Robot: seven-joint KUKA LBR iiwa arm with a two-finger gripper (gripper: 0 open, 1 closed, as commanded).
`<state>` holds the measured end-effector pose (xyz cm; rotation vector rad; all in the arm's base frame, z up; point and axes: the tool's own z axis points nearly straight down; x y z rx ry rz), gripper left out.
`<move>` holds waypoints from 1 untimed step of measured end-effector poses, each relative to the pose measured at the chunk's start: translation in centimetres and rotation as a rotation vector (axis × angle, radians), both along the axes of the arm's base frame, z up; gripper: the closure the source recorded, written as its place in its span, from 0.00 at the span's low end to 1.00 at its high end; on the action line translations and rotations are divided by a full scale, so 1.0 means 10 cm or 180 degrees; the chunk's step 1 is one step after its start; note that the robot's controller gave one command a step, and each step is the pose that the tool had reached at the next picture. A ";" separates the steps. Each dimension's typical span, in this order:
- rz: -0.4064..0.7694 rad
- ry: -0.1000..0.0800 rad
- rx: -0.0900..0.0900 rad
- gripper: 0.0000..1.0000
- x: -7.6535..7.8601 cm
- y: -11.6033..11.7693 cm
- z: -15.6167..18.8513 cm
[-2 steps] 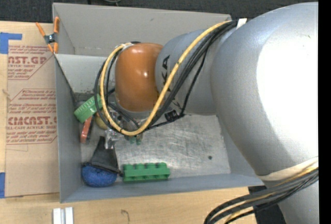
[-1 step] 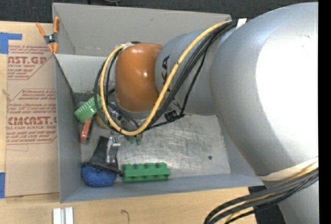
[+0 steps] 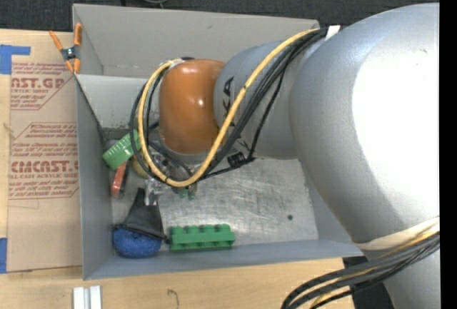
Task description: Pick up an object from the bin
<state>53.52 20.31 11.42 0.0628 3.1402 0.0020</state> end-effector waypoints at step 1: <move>0.0000 0.0001 0.0000 0.00 0.00 0.00 0.00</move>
Offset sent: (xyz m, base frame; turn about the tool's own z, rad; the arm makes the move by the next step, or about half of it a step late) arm 0.0000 0.0000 0.0000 0.0000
